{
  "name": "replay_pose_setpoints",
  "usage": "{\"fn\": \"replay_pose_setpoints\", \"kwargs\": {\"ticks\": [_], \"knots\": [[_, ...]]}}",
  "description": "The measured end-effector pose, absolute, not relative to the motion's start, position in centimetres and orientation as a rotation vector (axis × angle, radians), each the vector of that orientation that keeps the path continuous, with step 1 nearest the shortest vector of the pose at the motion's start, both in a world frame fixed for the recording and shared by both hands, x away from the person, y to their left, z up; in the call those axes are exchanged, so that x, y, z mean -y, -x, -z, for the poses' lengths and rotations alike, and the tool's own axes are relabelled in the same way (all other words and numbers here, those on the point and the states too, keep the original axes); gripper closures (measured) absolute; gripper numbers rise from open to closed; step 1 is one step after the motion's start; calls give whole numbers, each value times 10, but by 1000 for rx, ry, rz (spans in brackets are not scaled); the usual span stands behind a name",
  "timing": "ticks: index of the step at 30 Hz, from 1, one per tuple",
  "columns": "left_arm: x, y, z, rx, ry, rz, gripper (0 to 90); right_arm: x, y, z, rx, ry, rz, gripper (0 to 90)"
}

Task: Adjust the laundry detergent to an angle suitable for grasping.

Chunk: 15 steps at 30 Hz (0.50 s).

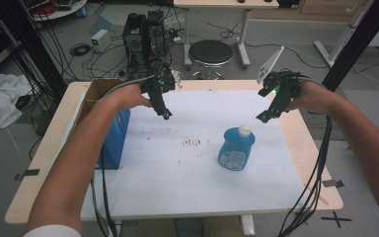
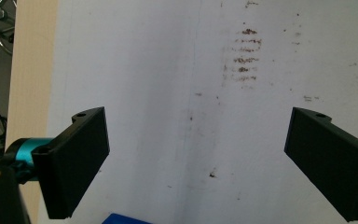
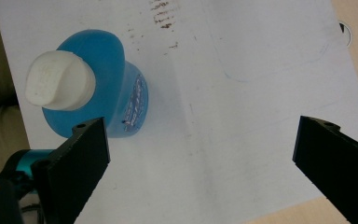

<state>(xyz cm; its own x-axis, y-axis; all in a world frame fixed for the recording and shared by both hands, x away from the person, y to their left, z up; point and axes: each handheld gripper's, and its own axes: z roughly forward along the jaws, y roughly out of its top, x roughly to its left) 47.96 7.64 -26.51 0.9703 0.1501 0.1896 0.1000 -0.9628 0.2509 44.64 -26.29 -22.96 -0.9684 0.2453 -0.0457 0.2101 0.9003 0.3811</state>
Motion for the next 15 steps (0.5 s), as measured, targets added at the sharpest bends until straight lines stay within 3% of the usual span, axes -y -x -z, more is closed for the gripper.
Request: {"fn": "replay_pose_setpoints", "kwargs": {"ticks": [15], "knots": [[-77,-475,263,-175,-2867,-310,64,263,-449,231,-2973,-348,-589,27]]}}
